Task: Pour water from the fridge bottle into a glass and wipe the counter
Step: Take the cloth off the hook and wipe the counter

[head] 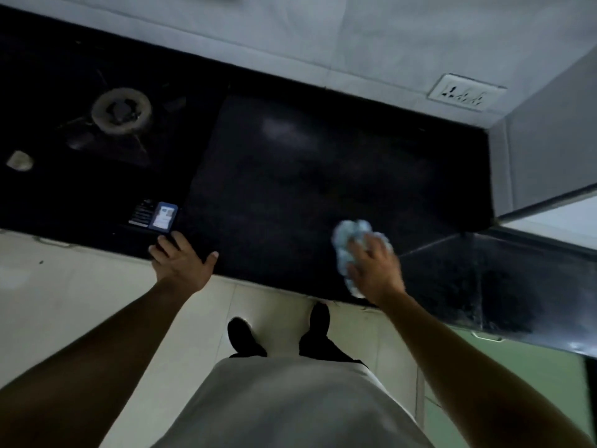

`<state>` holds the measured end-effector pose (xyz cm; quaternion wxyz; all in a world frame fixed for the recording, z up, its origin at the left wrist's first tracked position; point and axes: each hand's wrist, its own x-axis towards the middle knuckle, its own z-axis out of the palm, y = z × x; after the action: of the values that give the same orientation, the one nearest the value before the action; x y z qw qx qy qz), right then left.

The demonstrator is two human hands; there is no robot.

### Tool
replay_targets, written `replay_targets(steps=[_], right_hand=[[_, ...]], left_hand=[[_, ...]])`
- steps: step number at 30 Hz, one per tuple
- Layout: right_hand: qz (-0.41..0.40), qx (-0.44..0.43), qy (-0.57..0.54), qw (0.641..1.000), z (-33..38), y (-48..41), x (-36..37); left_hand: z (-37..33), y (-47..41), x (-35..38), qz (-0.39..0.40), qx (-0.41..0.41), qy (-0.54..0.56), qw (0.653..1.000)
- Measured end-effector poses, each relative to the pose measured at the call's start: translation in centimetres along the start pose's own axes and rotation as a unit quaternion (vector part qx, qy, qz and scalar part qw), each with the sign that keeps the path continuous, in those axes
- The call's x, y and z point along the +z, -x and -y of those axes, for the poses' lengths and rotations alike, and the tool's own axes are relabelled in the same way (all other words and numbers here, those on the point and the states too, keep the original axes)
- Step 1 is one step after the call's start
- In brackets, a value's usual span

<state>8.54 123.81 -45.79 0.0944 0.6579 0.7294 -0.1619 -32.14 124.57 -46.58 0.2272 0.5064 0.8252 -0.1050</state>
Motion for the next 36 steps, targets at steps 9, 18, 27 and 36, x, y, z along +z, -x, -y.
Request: replay_targets(steps=[9, 18, 27, 36], right_hand=[[0.053, 0.461, -0.126, 0.877, -25.0, 11.2, -0.4], [0.0, 0.491, -0.143, 0.859, -25.3, 11.1, -0.4], [0.007, 0.284, -0.035, 0.958, -15.3, 4.7, -0.8], [0.048, -0.01, 0.052, 0.997, -5.1, 0.1, -1.7]], left_hand=[[-11.4, 5.9, 5.0, 0.041, 0.049, -0.047, 0.997], [-17.1, 8.1, 6.2, 0.058, 0.039, -0.086, 0.994], [-18.1, 8.9, 5.1, 0.05, 0.031, -0.091, 0.994], [-17.6, 9.0, 4.1, 0.07, 0.053, -0.11, 0.99]])
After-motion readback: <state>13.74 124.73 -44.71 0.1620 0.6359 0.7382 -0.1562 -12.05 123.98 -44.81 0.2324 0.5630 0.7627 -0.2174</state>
